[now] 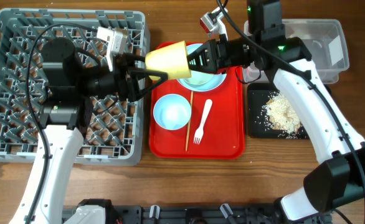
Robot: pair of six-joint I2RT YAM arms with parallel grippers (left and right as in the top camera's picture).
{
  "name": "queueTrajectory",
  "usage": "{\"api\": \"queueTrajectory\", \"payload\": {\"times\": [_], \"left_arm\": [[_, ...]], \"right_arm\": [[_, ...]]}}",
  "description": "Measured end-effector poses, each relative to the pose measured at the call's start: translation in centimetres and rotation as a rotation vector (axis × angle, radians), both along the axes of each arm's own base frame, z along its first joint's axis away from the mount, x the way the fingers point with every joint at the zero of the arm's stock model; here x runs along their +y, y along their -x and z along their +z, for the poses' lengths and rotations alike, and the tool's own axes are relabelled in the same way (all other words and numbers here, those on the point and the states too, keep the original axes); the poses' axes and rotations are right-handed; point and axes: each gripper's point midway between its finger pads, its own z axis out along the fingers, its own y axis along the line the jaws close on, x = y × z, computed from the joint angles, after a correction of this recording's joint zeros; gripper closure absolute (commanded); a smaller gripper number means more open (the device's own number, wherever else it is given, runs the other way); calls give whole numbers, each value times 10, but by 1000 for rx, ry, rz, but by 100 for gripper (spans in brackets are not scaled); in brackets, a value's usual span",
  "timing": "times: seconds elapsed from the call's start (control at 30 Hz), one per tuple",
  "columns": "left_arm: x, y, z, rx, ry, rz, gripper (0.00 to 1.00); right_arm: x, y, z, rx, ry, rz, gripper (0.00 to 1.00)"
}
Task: Sort waste into correct bins and load items into the dishwasher rack
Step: 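Grasp the yellow cup with the left gripper and take it from the right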
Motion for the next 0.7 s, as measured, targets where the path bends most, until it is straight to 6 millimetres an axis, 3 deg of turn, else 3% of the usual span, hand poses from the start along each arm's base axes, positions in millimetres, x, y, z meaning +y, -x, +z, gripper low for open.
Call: {"api": "queueTrajectory", "payload": {"times": [0.2,0.33,0.47,0.7], "left_arm": [[20,-12,0,0,-2,72,12],[21,-13,2,-25,-1,71,8],[18,-4,19,-126,18,6,8],[16,2,20,-118,26,-33,7]], "right_arm": [[0,0,0,0,1,-1,96],[0,0,0,1,0,0,96],[0,2,1,3,-7,10,96],[0,2,1,5,-7,10,96]]}}
